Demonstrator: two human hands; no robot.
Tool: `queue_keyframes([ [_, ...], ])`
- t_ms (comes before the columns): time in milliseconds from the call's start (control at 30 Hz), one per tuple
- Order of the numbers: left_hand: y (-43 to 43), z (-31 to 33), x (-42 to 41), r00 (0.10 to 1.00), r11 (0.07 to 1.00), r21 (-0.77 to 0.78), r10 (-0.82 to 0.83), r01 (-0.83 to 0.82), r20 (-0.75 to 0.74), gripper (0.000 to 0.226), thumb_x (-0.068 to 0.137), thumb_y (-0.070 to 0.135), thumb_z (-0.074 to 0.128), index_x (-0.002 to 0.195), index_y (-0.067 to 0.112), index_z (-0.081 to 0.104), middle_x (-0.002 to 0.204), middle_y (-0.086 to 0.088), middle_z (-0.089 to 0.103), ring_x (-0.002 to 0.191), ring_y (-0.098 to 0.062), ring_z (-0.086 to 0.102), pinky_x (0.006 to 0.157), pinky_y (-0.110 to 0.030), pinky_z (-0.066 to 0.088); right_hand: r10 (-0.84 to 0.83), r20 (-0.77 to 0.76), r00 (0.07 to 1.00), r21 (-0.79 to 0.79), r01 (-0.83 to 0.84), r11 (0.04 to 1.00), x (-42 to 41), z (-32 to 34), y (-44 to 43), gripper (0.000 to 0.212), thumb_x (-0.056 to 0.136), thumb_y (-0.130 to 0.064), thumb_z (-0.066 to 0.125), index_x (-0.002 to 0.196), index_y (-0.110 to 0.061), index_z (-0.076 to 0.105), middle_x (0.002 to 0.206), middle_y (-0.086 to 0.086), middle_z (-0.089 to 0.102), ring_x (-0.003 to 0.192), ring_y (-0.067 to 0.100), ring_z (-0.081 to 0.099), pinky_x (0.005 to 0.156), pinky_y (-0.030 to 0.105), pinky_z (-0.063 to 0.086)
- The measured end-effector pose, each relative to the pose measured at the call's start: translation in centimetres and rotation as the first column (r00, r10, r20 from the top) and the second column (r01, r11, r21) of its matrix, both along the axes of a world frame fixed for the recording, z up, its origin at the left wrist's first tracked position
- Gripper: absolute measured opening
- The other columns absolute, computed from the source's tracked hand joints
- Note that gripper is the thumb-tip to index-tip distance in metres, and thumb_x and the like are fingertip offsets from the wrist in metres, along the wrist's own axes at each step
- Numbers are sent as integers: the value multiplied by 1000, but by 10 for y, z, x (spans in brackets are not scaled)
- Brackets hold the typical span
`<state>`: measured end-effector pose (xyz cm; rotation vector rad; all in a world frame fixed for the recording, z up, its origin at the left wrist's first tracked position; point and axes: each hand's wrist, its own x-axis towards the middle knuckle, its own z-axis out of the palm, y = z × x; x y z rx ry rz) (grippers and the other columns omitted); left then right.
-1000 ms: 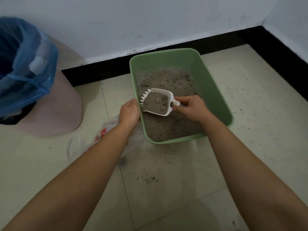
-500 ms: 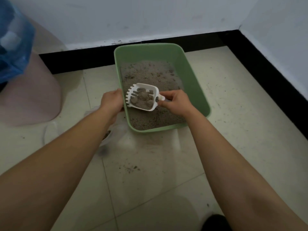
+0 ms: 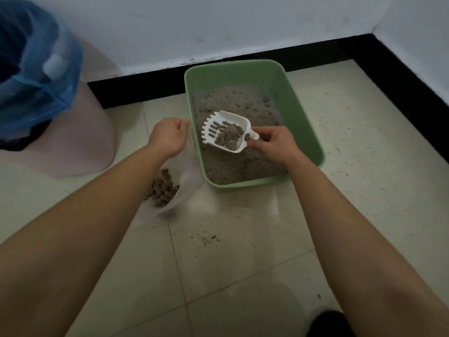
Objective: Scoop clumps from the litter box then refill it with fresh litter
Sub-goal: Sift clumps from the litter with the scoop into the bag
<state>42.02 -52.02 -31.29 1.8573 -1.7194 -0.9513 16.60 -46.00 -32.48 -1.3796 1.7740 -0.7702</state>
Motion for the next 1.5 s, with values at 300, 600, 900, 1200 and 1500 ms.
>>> queue_keyframes([
  [300, -13, 23, 10, 955, 971, -205, 58, -122, -292, 23, 98, 36, 52, 85, 22, 65, 74, -6, 57, 62, -14, 51, 62, -25, 45, -22, 6, 1000, 15, 22, 1000, 6, -1, 4, 37, 82, -17, 78, 119, -21, 72, 108, -3, 74, 100, 8, 66, 95, 34, 53],
  [600, -21, 38, 12, 884, 986, -90, 84, -140, -460, 13, 93, 16, 65, 103, 10, 70, 75, -3, 67, 65, -10, 66, 56, -18, 50, -34, 47, 998, 28, 33, 999, 11, 8, 5, 36, 83, -15, 78, 118, -22, 72, 104, -3, 75, 88, 5, 66, 76, 26, 56],
  [900, -24, 49, 46, 858, 988, -39, 109, -148, -502, 14, 86, 0, 68, 100, 4, 65, 71, -7, 66, 64, -15, 64, 68, -26, 59, 61, 156, 986, 49, -69, 996, 32, 65, 27, 26, 80, -18, 80, 103, -31, 76, 91, -9, 77, 74, 4, 64, 63, 18, 46],
  [1200, -23, 54, 69, 879, 990, -68, 80, -126, -471, 13, 83, 4, 74, 87, 6, 62, 72, -11, 66, 58, -13, 63, 57, -20, 55, 459, -534, 710, 185, -431, 883, 129, 86, 22, 13, 86, -34, 65, 92, -29, 76, 70, -10, 68, 58, 10, 60, 56, 30, 53],
  [1500, -16, 56, 81, 890, 987, -77, 90, -138, -446, 15, 85, 7, 73, 95, 3, 63, 74, -10, 67, 59, -10, 64, 58, -20, 55, 309, -932, 188, 127, -630, 766, 179, 68, 26, 15, 82, -10, 62, 92, -20, 67, 70, -2, 63, 71, 23, 60, 75, 33, 28],
])
